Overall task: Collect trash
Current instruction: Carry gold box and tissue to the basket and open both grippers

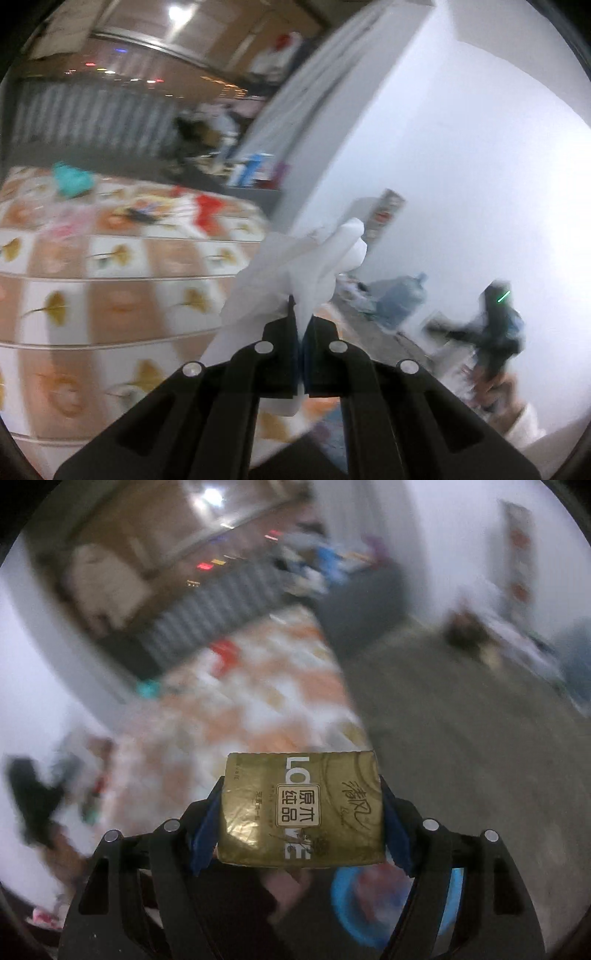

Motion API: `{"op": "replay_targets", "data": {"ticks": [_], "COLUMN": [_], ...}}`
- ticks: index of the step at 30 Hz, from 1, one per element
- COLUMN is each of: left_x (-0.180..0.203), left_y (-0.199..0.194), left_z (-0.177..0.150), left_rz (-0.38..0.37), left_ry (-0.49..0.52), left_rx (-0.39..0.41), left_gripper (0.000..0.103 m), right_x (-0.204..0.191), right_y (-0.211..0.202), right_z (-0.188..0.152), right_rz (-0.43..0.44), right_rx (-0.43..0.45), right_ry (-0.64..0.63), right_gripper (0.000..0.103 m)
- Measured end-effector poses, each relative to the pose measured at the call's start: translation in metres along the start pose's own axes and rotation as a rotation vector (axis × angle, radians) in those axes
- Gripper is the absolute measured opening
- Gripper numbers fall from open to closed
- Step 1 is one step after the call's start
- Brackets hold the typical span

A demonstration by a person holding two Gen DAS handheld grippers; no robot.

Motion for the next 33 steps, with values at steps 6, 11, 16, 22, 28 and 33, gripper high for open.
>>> {"op": "replay_targets", "data": {"ticks": [6, 11, 16, 22, 28, 33], "left_x": [0.062, 0.09, 0.122, 0.168, 0.2, 0.204], "left_y": [0.017, 0.026, 0.041, 0.111, 0.216, 0.317], "left_z": [-0.002, -0.019, -0.046, -0.107, -0.187, -0.274], "left_rz": [-0.032, -0.031, -0.023, -0.119, -0.095, 0.008], "left_ry": [0.082, 0.125, 0.227, 0.293, 0.39, 0.509], "left_rx": [-0.025, -0.087, -0.178, -0.415, -0.69, -0.913], "left_gripper": [0.002, 0.002, 0.002, 0.002, 0.003, 0.054], "right_x": [0.101, 0.19, 0.213, 0.219, 0.239, 0.257], "right_y": [0.119, 0.228, 0.235, 0.163, 0.077, 0.057], "right_z": [-0.095, -0.127, -0.126, -0.093, -0.063, -0.052], "right_rz": [-0.08, -0.339, -0.284, -0.28, -0.253, -0.248], "right_rx": [-0.283, -0.447, -0.484, -0.339, -0.1, -0.032], "right_ry": [0.181, 0.274, 0.396, 0.4, 0.435, 0.476], "right_gripper": [0.071, 0.082, 0.083, 0.088, 0.092, 0.092]}}
Point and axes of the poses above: each gripper's, at about its wrist camera, not at the fingertips, and y roughly the way its jaws point, x to its right, z to its top, the point moved 7 cm from there along y, roughly the way its jaws point, and after that the axes turned 11 degrees about y, right-handed, at the moved point
